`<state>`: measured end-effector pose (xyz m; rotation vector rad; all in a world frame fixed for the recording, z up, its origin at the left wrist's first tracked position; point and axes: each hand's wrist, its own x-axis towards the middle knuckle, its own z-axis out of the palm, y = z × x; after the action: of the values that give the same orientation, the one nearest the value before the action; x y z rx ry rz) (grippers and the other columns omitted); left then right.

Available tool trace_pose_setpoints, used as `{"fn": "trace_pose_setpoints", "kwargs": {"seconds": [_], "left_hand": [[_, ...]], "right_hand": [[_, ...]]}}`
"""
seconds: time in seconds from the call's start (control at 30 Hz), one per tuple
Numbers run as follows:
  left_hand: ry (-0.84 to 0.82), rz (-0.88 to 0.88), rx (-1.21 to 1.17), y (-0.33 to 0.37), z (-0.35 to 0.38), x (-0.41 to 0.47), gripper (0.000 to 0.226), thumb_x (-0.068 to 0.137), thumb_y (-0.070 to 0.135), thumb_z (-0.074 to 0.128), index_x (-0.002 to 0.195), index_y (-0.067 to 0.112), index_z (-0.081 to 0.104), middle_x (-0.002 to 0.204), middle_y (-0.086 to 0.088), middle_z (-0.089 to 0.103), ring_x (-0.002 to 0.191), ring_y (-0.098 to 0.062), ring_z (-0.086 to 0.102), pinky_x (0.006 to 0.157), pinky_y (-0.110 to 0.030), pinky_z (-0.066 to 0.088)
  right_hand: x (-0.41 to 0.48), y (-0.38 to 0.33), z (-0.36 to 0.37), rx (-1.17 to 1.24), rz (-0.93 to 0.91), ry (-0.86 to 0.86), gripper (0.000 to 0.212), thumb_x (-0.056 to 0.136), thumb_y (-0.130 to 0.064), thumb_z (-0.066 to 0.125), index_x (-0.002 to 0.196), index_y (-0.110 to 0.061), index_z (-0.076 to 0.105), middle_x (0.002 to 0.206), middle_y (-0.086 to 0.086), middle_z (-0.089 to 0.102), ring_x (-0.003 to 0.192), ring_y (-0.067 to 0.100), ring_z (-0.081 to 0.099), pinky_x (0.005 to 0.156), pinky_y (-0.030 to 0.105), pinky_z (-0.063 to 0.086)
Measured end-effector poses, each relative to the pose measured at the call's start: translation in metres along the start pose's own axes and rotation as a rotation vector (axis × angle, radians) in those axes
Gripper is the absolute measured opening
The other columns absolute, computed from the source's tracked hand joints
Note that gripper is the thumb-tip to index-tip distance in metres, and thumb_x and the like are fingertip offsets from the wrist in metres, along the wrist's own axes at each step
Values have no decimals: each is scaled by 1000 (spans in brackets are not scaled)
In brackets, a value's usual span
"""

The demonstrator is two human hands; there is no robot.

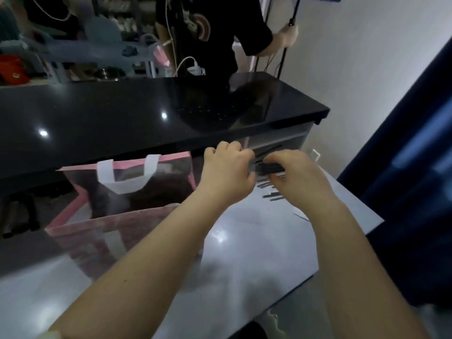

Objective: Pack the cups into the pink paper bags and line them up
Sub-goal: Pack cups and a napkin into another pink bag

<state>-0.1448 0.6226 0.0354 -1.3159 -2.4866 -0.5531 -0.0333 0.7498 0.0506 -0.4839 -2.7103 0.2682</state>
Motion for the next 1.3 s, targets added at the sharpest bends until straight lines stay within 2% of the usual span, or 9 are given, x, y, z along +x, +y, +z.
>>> {"fn": "trace_pose_setpoints", "kwargs": {"seconds": [0.27,0.47,0.57,0.7,0.9,0.97,1.1,1.2,1.3], "left_hand": [[-322,-23,-97,72,112,20,37,85,33,55,121,24,57,121,-2,52,118,-28,43,92,-41,34],[-566,-129,-132,91,202,22,47,87,31,54,134,27,51,135,-2,48,127,-27,38,97,-41,34],[-536,-180,-185,102,234,27,41,92,33,52,133,29,52,136,2,50,130,-24,37,98,-39,34],[-393,-225,-240,111,263,30,33,91,31,56,123,26,62,129,1,55,124,-25,41,96,-38,29],[-302,-261,-232,113,286,29,18,80,24,58,97,26,62,112,7,55,111,-23,44,92,-35,25],[-291,-267,-224,113,289,29,18,80,27,55,97,28,61,112,9,54,111,-21,43,95,-37,27],[-332,-265,-212,114,288,34,22,81,24,59,103,26,65,114,6,57,115,-23,45,98,-38,28],[-318,-289,-189,115,282,41,23,88,25,63,111,24,68,118,4,60,119,-25,47,97,-38,29],[-264,-338,-183,110,266,45,29,87,26,67,115,22,68,119,2,62,121,-26,46,97,-37,30]], "right_hand": [[-54,132,19,85,338,-122,32,87,-18,66,118,-29,62,123,-12,59,119,14,46,92,32,41],[-75,207,72,150,382,-378,36,88,-21,66,123,-28,60,128,-8,57,123,16,45,99,33,40],[-71,243,88,163,388,-448,37,88,-20,66,124,-26,60,132,-5,55,126,18,41,101,31,36],[-53,281,113,153,406,-385,37,88,-20,66,124,-21,60,135,1,52,127,26,36,101,33,31],[-36,304,151,111,501,-376,53,81,-41,72,129,-29,54,131,-1,49,122,26,34,89,33,24],[-33,307,158,144,515,-356,50,78,-43,75,123,-30,57,122,-2,52,118,25,36,85,31,22],[-25,308,165,277,506,-375,20,78,-36,75,92,-30,62,96,-11,58,103,20,40,80,32,24],[-20,307,162,409,470,-397,13,79,-22,71,80,-26,58,89,-8,59,93,21,51,76,33,36],[-12,301,148,645,532,-386,15,79,-14,67,74,-25,58,73,-11,59,73,14,57,61,30,46]]}}
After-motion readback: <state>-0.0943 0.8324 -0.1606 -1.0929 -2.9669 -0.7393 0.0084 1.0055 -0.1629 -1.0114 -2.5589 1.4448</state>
